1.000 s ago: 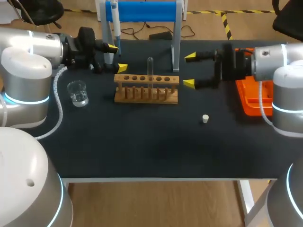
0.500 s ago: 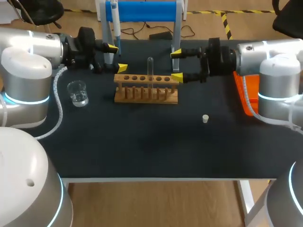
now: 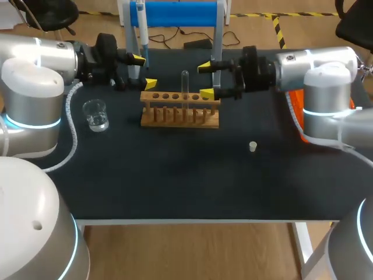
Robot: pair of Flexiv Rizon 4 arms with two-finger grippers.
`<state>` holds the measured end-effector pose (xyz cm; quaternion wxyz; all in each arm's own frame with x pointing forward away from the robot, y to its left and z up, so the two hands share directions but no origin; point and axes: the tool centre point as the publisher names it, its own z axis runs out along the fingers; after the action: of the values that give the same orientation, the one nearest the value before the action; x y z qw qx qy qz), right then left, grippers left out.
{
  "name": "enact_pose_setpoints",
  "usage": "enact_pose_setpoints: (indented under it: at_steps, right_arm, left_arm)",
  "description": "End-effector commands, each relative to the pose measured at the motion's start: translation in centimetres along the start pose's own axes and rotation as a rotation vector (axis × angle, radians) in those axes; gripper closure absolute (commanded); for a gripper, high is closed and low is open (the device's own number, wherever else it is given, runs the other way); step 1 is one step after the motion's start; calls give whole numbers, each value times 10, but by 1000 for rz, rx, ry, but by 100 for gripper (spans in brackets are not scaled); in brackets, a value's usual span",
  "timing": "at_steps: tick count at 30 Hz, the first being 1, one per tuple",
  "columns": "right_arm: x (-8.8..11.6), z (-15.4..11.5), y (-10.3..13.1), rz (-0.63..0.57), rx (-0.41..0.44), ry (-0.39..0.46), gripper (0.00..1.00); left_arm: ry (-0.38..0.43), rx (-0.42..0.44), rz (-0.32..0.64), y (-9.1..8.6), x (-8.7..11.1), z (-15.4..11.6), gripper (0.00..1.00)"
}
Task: Invert the test tube, pick up the pipette, mount the tip to pipette, aspirate from beaker and dispense into the tube, eject the tip, return the pipette, and cap with the stopper.
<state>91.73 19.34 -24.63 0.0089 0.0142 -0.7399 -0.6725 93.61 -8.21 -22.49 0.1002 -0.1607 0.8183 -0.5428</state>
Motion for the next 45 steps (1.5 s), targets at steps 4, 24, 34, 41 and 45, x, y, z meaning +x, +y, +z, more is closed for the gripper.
enact_pose_setpoints:
  at_steps: [4,24,34,41,45]
  right_arm:
    - [-13,14,-11,14,-3,15,0]
    - [-32,39,-26,30,-39,14,0]
    - [-36,44,-29,36,-59,6,0]
    - [-37,47,-30,35,-63,5,13]
    - [-38,48,-30,38,-67,3,52]
  left_arm:
    - [1,2,0,0,0,0,0]
    - [1,2,0,0,0,0,0]
    - [1,2,0,0,0,0,0]
    - [1,2,0,0,0,0,0]
    - [1,2,0,0,0,0,0]
